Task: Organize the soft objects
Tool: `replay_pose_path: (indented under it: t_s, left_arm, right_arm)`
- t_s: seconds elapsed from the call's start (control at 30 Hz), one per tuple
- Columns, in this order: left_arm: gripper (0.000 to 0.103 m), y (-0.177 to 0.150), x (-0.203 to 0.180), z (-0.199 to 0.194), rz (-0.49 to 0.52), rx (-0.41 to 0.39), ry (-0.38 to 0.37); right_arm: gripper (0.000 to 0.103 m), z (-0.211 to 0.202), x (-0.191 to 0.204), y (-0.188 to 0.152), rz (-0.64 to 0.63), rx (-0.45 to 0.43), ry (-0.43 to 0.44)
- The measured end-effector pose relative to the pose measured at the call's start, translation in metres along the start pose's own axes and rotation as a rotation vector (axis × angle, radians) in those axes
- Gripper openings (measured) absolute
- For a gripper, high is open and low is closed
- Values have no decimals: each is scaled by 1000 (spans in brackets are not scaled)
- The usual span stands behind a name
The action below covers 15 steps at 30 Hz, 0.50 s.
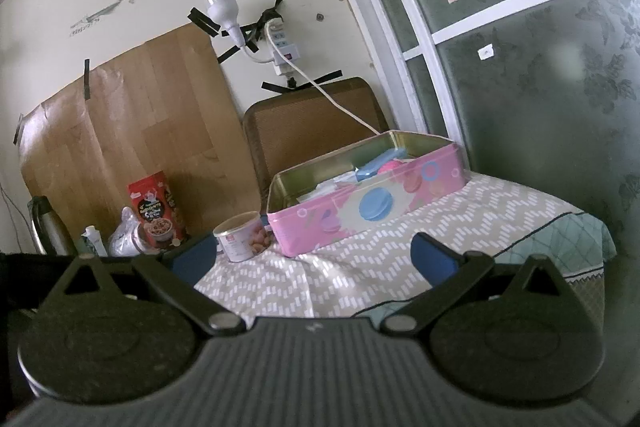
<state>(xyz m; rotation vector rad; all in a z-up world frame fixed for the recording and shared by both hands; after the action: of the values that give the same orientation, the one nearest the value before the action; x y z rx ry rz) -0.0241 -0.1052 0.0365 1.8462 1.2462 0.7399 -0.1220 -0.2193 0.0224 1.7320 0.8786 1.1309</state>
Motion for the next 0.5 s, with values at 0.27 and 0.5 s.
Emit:
replay_pose_path:
  t_s: [0.27, 0.5]
  left_arm:
    - [103, -7, 4, 5, -7, 55, -16]
    - [103, -12, 14, 11, -32, 86, -17]
  right_arm:
    - [103, 1, 0, 0, -9, 4, 0]
    - [103, 4, 4, -2, -36, 13, 11]
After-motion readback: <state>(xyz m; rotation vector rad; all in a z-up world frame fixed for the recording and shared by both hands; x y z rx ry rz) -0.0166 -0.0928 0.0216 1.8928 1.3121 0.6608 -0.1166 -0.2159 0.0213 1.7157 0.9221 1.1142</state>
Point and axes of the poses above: each gripper's, at about its wrist camera, not at the fingertips, and z roughly the way its jaws point, x to its left, y to its top, the point moved 9 cm from there along z, roughly the way its jaws point, and after that the axes turned 4 degrees about -y, right-handed, at the moved point
